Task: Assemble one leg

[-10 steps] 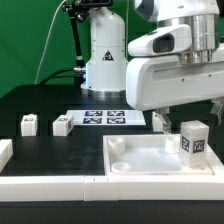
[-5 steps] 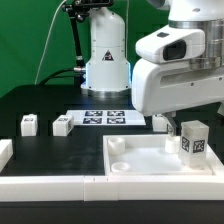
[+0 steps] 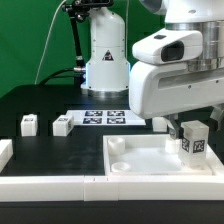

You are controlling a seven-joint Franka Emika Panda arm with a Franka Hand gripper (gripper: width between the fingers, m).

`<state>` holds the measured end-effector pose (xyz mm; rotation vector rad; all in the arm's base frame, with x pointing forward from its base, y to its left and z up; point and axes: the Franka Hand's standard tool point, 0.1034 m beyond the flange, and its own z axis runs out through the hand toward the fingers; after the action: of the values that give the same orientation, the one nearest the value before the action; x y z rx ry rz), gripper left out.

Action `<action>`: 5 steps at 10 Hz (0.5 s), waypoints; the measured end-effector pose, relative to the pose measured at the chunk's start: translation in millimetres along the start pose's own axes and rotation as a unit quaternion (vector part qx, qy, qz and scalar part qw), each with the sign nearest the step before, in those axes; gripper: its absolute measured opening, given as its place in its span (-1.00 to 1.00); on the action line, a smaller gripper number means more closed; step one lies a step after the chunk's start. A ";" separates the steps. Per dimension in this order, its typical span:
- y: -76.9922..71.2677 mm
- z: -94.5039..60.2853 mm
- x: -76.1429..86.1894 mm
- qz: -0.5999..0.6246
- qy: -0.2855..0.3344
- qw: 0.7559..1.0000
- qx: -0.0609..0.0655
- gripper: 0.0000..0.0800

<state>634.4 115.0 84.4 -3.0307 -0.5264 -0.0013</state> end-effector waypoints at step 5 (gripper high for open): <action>0.2 0.0 0.0 0.010 0.000 1.000 0.000 -0.27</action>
Offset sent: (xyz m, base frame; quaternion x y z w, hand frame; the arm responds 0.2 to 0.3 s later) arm 0.0000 0.0000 0.0000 0.0000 0.0000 0.0799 0.9968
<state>634.5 114.8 84.3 -3.0351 -0.4956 -0.0004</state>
